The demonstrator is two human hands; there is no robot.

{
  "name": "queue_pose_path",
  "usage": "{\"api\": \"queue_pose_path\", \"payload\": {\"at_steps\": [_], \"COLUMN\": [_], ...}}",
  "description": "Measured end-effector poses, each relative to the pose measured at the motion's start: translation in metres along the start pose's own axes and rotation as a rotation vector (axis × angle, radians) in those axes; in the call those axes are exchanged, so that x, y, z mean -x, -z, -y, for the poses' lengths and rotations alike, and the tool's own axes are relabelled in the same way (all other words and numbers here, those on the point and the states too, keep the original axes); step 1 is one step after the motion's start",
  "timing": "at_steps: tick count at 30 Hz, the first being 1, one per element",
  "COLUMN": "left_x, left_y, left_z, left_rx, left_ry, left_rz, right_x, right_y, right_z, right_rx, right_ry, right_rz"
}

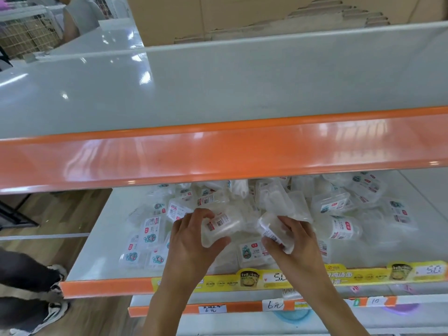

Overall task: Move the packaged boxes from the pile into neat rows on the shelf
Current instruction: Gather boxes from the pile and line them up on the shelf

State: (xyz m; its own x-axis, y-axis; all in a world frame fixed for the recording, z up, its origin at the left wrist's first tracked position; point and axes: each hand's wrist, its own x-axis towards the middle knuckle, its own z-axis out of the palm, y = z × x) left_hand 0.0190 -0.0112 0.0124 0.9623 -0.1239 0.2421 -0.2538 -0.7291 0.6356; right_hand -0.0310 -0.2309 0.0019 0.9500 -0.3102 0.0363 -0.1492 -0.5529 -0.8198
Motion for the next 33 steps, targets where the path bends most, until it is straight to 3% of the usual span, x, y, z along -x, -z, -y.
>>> {"api": "queue_pose_path", "payload": {"at_steps": [7, 13, 19, 22, 33], "left_x": [0.012, 0.018, 0.018, 0.019, 0.015], "left_y": [0.012, 0.012, 0.010, 0.011, 0.006], "left_z": [-0.022, -0.030, -0.029, -0.039, -0.053], "left_rx": [0.561, 0.801, 1.189, 1.213, 1.615], "left_ry": [0.326, 0.503, 0.606, 0.612, 0.779], "left_rz": [0.079, 0.198, 0.256, 0.301, 0.237], "right_x": [0.001, -0.002, 0.000, -0.001, 0.013], "right_y": [-0.001, -0.003, 0.000, 0.008, 0.016], "right_z": [0.010, 0.014, 0.006, 0.012, 0.017], "right_rx": [-0.268, -0.566, -0.863, -1.090, -1.001], "right_ry": [-0.073, -0.202, -0.369, -0.456, -0.400], "right_rz": [0.063, 0.135, 0.224, 0.222, 0.182]}}
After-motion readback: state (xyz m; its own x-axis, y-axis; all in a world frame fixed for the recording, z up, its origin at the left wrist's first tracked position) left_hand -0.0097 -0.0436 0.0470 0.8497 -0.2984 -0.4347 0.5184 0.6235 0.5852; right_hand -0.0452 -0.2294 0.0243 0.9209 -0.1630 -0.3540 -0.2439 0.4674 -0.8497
